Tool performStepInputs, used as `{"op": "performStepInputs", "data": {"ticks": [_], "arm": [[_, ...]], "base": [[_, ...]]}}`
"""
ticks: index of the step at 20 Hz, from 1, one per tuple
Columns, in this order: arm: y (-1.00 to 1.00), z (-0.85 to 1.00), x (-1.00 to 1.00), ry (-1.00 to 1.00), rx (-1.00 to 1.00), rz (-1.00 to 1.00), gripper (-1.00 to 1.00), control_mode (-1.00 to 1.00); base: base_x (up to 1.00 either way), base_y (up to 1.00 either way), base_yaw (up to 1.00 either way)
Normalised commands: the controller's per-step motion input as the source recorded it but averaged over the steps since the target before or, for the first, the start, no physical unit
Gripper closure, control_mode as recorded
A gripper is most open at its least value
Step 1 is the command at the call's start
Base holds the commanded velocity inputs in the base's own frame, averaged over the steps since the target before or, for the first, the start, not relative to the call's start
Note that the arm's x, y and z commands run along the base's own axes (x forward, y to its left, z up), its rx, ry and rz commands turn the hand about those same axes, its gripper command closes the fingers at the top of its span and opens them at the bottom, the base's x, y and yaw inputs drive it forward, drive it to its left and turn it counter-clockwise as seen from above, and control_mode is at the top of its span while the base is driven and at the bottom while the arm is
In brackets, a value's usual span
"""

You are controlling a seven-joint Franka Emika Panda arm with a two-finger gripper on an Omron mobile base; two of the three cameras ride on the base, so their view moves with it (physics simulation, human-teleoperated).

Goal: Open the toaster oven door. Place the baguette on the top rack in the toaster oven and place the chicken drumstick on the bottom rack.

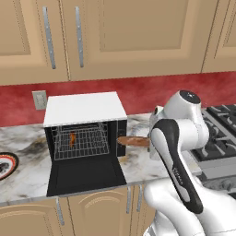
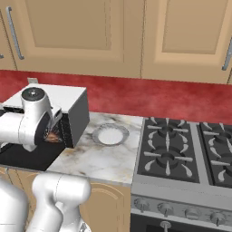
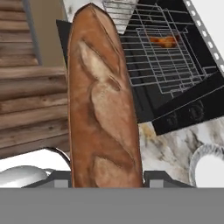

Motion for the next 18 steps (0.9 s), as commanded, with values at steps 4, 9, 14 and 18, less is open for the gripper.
{"op": "performStepInputs", "data": {"ticks": [4, 9, 14, 18], "arm": [[0.99, 0.39, -0.03, 0.06, 0.0, 0.16, 1.0, -1.0], [1.0, 0.15, 0.02, 0.05, 0.0, 0.17, 1.0, -1.0], [0.76, 0.0, 0.2, 0.04, 0.0, 0.11, 1.0, -1.0], [0.3, -0.05, 0.19, 0.01, 0.0, 0.06, 1.0, -1.0]], "base": [[0.0, 0.0, 0.0], [0.0, 0.0, 0.0], [0.0, 0.0, 0.0], [0.0, 0.0, 0.0]]}}
